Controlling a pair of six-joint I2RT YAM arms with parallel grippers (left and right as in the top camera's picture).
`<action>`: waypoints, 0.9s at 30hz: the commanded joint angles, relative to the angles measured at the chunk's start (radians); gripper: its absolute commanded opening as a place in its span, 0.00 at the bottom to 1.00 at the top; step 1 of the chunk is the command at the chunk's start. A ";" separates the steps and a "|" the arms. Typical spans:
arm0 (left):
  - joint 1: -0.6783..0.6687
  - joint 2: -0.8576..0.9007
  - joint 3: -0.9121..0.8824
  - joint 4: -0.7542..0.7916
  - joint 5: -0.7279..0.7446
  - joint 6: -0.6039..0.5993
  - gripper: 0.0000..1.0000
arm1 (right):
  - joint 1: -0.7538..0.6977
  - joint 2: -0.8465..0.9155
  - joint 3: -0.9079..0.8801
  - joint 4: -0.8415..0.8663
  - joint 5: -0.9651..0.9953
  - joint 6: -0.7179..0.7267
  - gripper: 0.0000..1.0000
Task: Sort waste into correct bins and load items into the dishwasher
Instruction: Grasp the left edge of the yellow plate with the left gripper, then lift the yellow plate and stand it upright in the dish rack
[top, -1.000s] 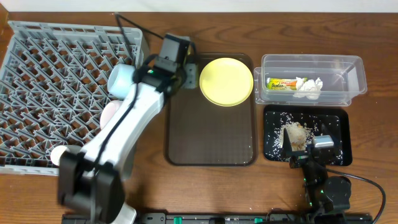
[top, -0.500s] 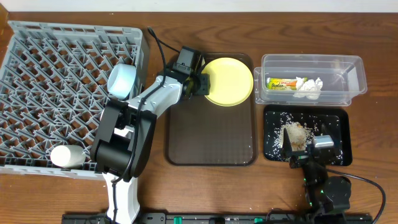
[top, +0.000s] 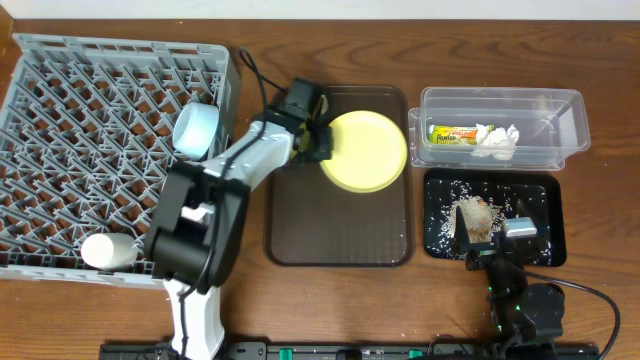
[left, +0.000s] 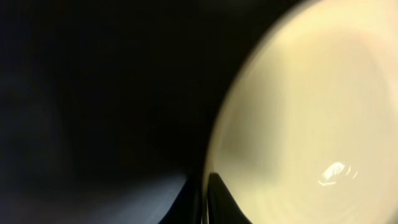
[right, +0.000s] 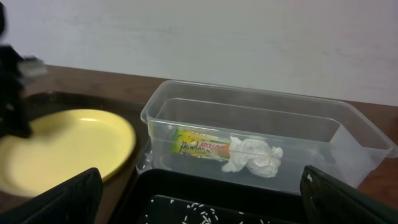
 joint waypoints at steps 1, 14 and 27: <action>0.052 -0.205 0.082 -0.098 -0.203 0.115 0.06 | -0.006 -0.005 -0.002 -0.003 0.003 -0.009 0.99; 0.081 -0.636 0.087 -0.222 -0.897 0.856 0.06 | -0.006 -0.005 -0.002 -0.003 0.003 -0.009 0.99; 0.267 -0.537 0.058 -0.185 -1.203 0.926 0.06 | -0.006 -0.005 -0.002 -0.003 0.003 -0.009 0.99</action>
